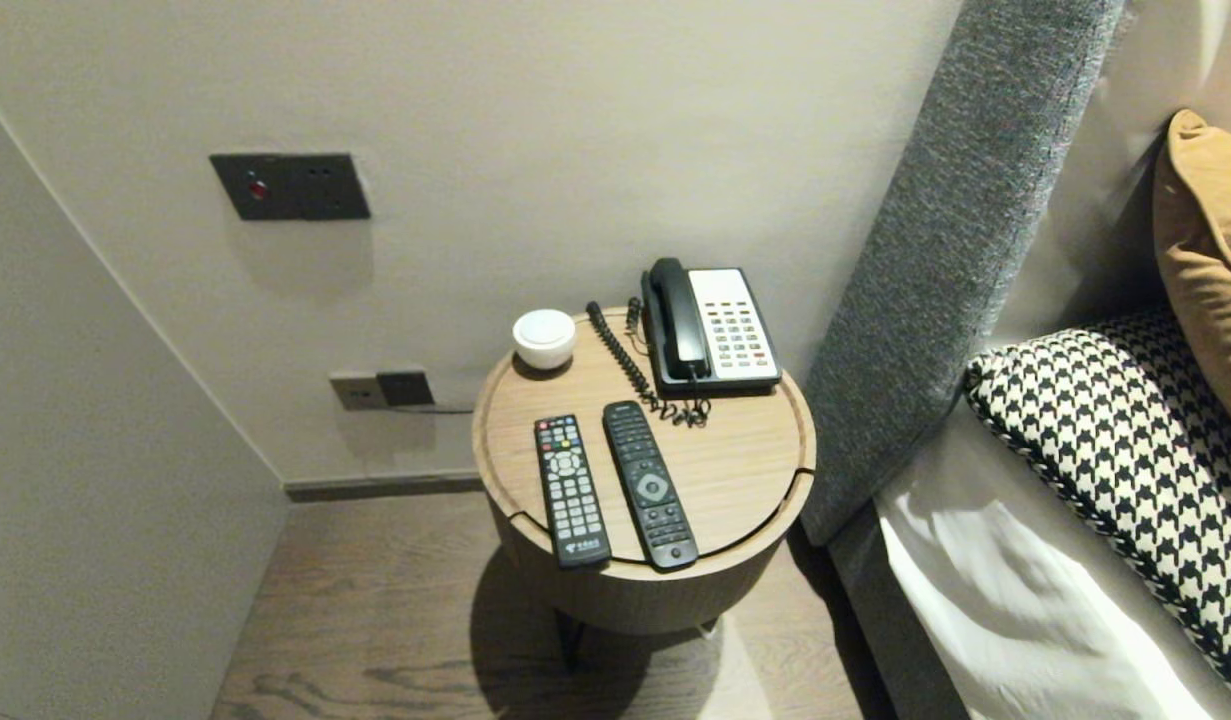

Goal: Open the nightstand drawer

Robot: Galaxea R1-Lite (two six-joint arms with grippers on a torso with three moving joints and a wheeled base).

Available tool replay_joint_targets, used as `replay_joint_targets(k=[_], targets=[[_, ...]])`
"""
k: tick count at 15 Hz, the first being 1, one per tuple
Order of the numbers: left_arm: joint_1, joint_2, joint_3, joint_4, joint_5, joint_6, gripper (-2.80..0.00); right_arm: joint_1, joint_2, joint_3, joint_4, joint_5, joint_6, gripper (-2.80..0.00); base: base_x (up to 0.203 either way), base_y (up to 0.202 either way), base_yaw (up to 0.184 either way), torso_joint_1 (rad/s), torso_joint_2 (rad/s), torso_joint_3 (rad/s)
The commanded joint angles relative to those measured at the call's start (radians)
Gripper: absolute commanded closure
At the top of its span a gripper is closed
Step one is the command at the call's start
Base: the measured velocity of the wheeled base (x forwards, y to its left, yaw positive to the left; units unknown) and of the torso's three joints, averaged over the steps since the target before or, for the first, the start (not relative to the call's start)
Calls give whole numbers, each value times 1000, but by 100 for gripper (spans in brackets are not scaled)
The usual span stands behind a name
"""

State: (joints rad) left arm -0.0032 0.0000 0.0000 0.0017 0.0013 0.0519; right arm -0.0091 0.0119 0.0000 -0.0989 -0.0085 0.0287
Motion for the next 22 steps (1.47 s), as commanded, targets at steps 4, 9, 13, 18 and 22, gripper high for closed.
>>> replay_joint_targets(k=[4, 9, 13, 18, 22], targets=[[0, 0, 0, 0, 0, 0, 0, 0, 0, 40, -2, 1, -4, 0, 0, 0, 0, 0, 0, 0], [0, 0, 0, 0, 0, 0, 0, 1, -4, 0, 4, 7, -13, 0, 0, 0, 0, 0, 0, 0], [0, 0, 0, 0, 0, 0, 0, 1, 31, -230, 205, 44, -12, 0, 0, 0, 0, 0, 0, 0], [0, 0, 0, 0, 0, 0, 0, -3, 355, -450, 243, 104, -11, 0, 0, 0, 0, 0, 0, 0], [0, 0, 0, 0, 0, 0, 0, -2, 594, -594, 257, 135, 2, 0, 0, 0, 0, 0, 0, 0]])
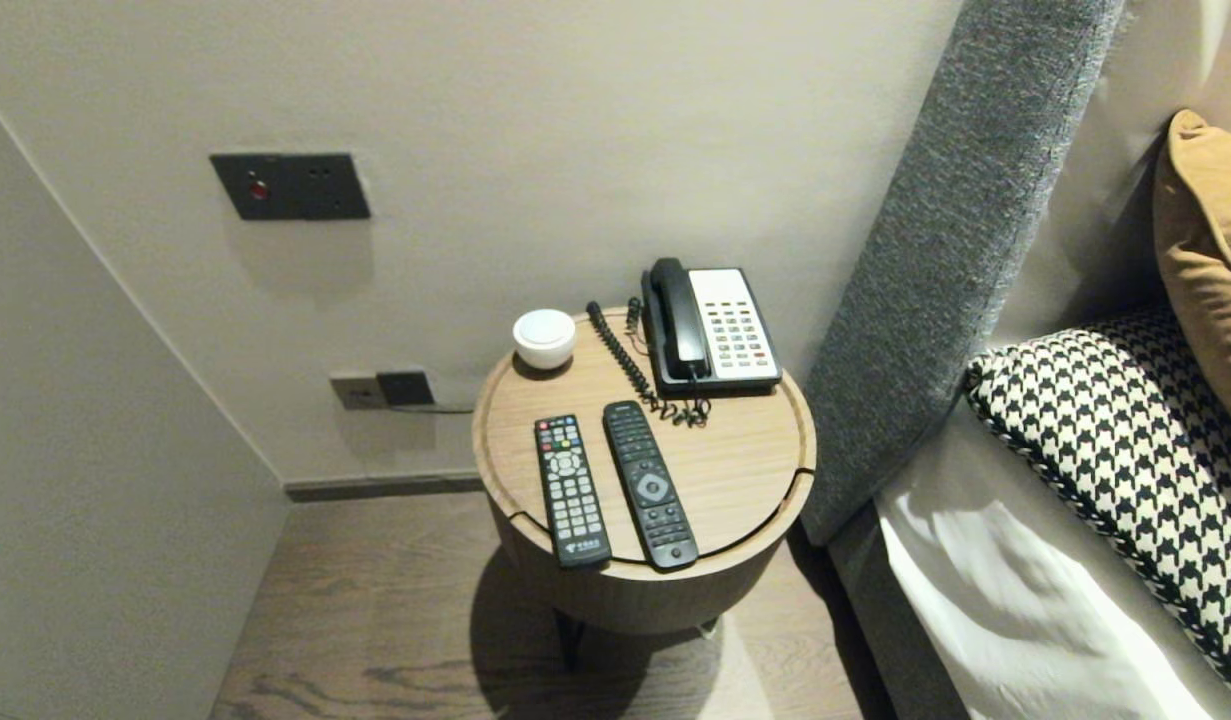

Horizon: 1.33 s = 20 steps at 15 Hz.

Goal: Open the nightstand drawer

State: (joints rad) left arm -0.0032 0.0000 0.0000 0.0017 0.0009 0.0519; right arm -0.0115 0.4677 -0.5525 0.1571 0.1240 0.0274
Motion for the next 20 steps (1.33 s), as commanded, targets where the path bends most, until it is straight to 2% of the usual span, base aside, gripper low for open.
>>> replay_joint_targets(k=[1, 4, 9, 11, 13, 17, 20], targets=[[0, 0, 0, 0, 1, 0, 0, 0, 198, -84, 3, 3, 24, 0, 0, 0, 0, 0, 0, 0], [0, 0, 0, 0, 1, 0, 0, 2, 344, -233, 57, 2, 86, 0, 0, 0, 0, 0, 0, 0], [0, 0, 0, 0, 1, 0, 0, 25, 510, -391, 166, -25, 118, 0, 0, 0, 0, 0, 0, 0], [0, 0, 0, 0, 1, 0, 0, 45, 553, -472, 275, -35, 120, 0, 0, 0, 0, 0, 0, 0], [0, 0, 0, 0, 1, 0, 0, 112, 613, -549, 378, -37, 140, 0, 0, 0, 0, 0, 0, 0], [0, 0, 0, 0, 1, 0, 0, 190, 773, -637, 439, -45, 254, 0, 0, 0, 0, 0, 0, 0], [0, 0, 0, 0, 1, 0, 0, 260, 895, -676, 448, -110, 305, 0, 0, 0, 0, 0, 0, 0]])
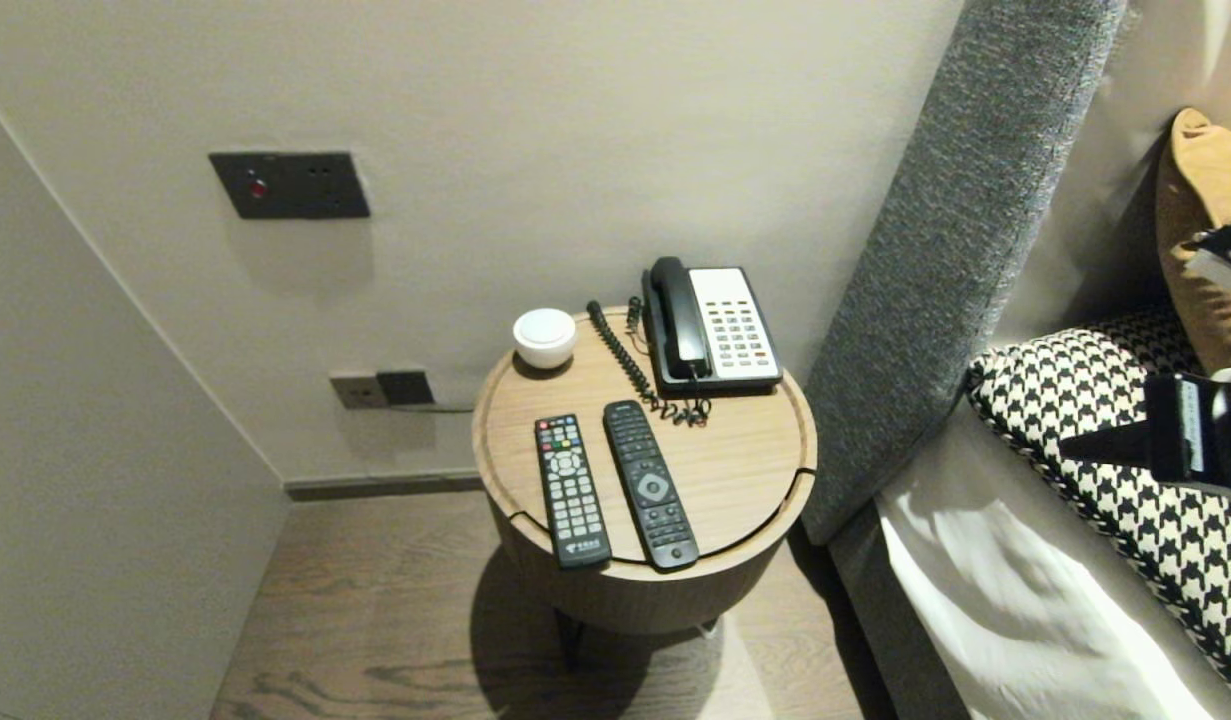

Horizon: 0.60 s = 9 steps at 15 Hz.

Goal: Open the nightstand drawer

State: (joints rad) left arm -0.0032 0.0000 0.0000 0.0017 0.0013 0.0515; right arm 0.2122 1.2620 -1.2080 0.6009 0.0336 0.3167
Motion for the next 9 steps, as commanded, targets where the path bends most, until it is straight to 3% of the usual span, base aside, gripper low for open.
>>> replay_joint_targets(k=[1, 9], targets=[[0, 0, 0, 0, 0, 1, 0, 58, 140, -30, 4, -37, 30, 0, 0, 0, 0, 0, 0, 0], [0, 0, 0, 0, 0, 1, 0, 164, 373, -127, -3, -49, 77, 0, 0, 0, 0, 0, 0, 0]])
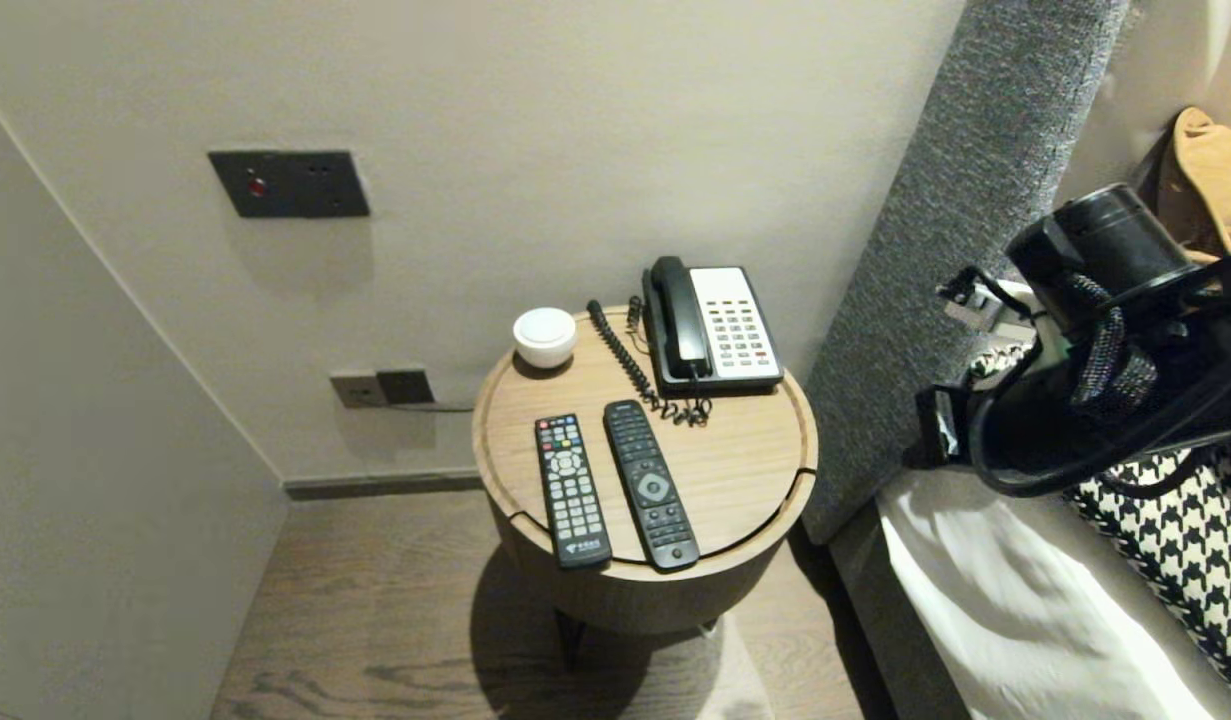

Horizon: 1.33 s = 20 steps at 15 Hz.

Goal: Open the nightstand drawer

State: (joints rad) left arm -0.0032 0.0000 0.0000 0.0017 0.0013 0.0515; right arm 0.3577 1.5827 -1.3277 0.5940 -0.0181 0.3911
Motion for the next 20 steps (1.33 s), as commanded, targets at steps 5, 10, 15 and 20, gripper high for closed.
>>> replay_joint_targets(k=[5, 10, 15, 20], targets=[[0, 0, 0, 0, 0, 1, 0, 80, 144, -28, -10, 14, 2, 0, 0, 0, 0, 0, 0, 0], [0, 0, 0, 0, 0, 1, 0, 117, 233, -45, -87, 15, 2, 0, 0, 0, 0, 0, 0, 0], [0, 0, 0, 0, 0, 1, 0, 143, 275, -34, -120, 18, 3, 0, 0, 0, 0, 0, 0, 0], [0, 0, 0, 0, 0, 1, 0, 170, 272, -8, -122, 21, 8, 0, 0, 0, 0, 0, 0, 0]])
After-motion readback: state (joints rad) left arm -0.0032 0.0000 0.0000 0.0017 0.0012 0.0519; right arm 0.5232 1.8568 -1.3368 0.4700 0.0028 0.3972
